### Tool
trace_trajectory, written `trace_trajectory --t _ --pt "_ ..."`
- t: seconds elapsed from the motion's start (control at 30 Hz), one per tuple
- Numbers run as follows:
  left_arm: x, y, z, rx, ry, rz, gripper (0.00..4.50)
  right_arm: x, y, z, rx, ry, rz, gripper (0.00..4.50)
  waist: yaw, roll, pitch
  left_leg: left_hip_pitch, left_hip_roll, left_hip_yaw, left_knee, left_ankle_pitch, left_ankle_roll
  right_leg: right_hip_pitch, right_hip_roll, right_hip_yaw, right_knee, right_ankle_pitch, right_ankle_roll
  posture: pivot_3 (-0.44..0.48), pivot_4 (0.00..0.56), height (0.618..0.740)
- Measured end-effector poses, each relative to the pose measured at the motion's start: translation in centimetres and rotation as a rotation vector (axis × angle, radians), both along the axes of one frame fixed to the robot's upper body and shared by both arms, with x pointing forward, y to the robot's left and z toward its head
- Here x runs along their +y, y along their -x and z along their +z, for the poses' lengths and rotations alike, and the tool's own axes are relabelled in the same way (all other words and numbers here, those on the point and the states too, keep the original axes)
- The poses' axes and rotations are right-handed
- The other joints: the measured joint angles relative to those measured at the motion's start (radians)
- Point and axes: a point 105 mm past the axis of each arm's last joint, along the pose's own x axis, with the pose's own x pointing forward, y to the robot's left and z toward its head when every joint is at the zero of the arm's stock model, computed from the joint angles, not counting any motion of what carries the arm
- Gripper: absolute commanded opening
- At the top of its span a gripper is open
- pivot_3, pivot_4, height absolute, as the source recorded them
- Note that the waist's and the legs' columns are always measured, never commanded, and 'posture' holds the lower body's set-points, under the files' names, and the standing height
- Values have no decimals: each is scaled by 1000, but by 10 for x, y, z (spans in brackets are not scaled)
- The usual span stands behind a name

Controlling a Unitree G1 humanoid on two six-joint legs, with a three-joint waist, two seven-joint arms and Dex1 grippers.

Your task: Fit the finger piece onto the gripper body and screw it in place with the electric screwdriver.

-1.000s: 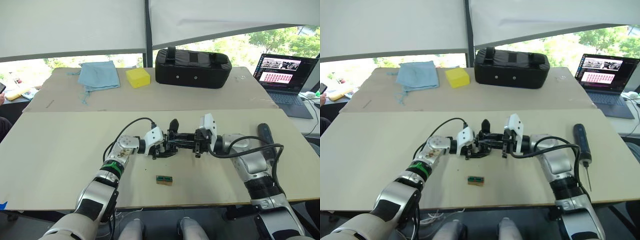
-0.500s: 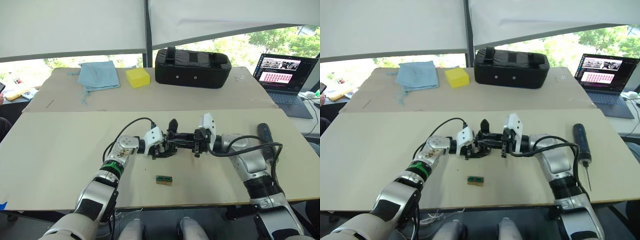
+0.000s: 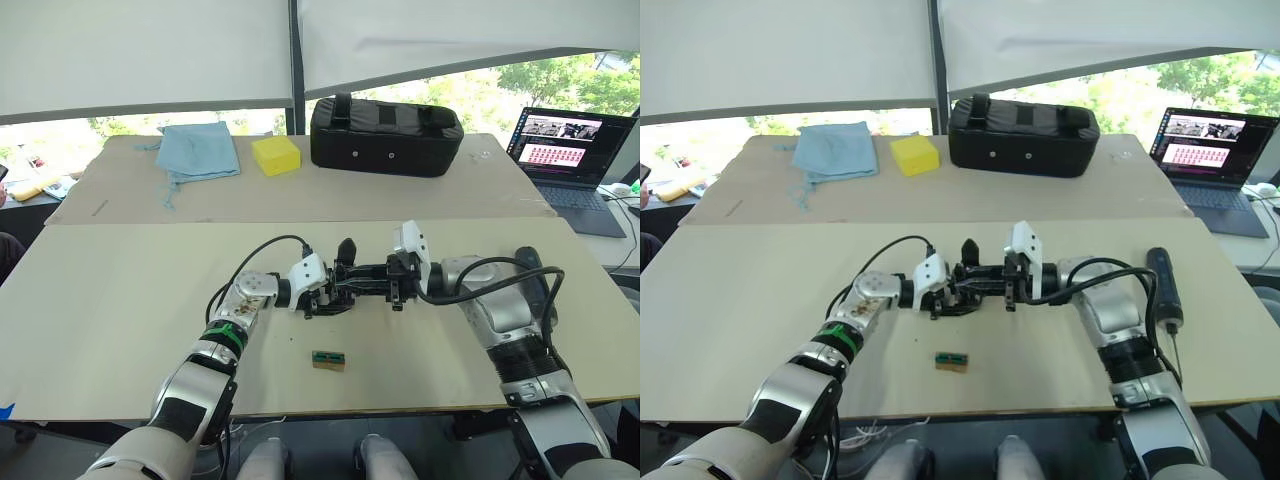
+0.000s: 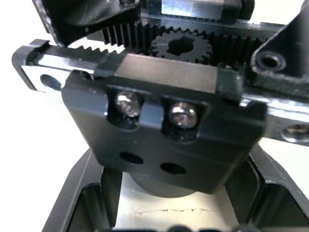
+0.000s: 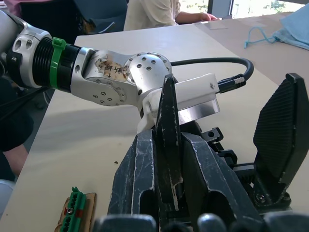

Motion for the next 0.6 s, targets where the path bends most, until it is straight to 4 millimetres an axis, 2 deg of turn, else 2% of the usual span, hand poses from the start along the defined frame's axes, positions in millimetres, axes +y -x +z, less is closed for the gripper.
trace_trajectory --t 0.2,0.33,0.6 --pt "-1 0 -1 2 -1 0 2333 -1 3 -6 4 -10 -20 335 1 0 0 2 0 0 0 0 0 3 0 0 -1 0 0 0 150 740" --pt "-2 1 -3 5 -3 -1 2333 -4 6 -9 -4 3 -20 335 1 0 0 10 0 0 -3 -1 1 13 0 -1 -5 -2 3 0 150 740" --pt "-3 1 -4 6 1 5 2333 -5 0 -5 13 81 58 335 1 0 -1 11 0 0 -3 -1 1 14 0 -1 -5 -3 4 0 150 740"
